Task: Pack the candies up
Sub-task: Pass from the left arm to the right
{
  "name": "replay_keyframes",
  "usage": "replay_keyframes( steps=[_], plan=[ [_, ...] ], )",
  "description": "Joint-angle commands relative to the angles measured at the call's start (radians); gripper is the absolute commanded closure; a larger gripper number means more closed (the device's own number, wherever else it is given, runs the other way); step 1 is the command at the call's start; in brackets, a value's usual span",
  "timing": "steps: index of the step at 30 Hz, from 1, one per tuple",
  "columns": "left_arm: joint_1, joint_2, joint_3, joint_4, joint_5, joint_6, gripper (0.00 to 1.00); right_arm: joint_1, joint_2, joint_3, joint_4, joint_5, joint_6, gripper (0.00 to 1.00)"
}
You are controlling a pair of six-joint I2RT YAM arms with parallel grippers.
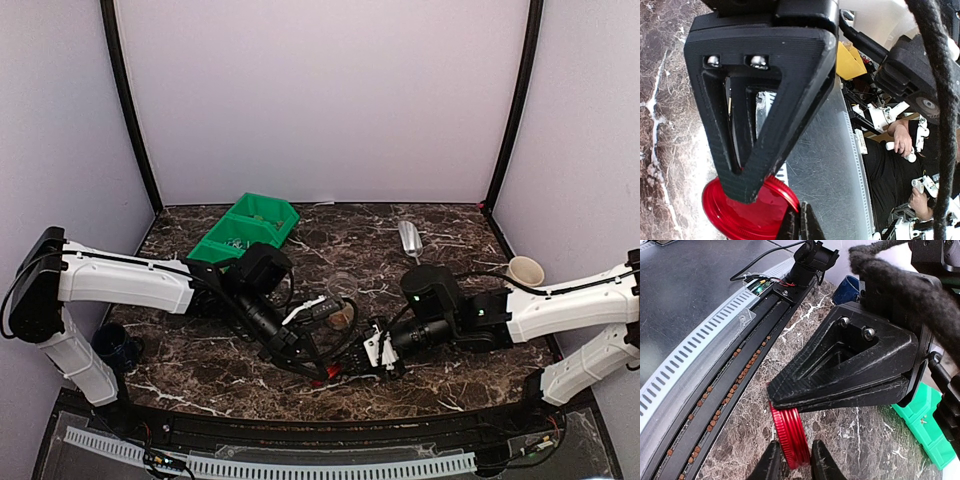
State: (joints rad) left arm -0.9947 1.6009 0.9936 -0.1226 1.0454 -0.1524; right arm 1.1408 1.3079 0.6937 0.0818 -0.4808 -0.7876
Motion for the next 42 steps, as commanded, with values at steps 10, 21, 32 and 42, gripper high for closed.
replay_keyframes(
  steps=[10,21,32,42],
  plan=[
    [0.002,-0.008,-0.019,0.045,0.021,-0.015,0.89,0.013,-0.033,0.010,0.017,-0.040,-0.005,0.86],
    [0.039,-0.049,-0.025,0.046,-0.065,-0.027,0.51,0.013,-0.042,0.014,-0.002,0.006,0.010,0.88],
    [0.136,-0.242,-0.049,0.040,-0.360,-0.039,0.38,-0.046,-0.080,-0.034,0.016,0.130,0.155,0.89],
    [0.174,-0.292,-0.044,-0.048,-0.599,-0.057,0.36,-0.237,-0.141,-0.021,0.080,0.157,0.366,0.87]
  ],
)
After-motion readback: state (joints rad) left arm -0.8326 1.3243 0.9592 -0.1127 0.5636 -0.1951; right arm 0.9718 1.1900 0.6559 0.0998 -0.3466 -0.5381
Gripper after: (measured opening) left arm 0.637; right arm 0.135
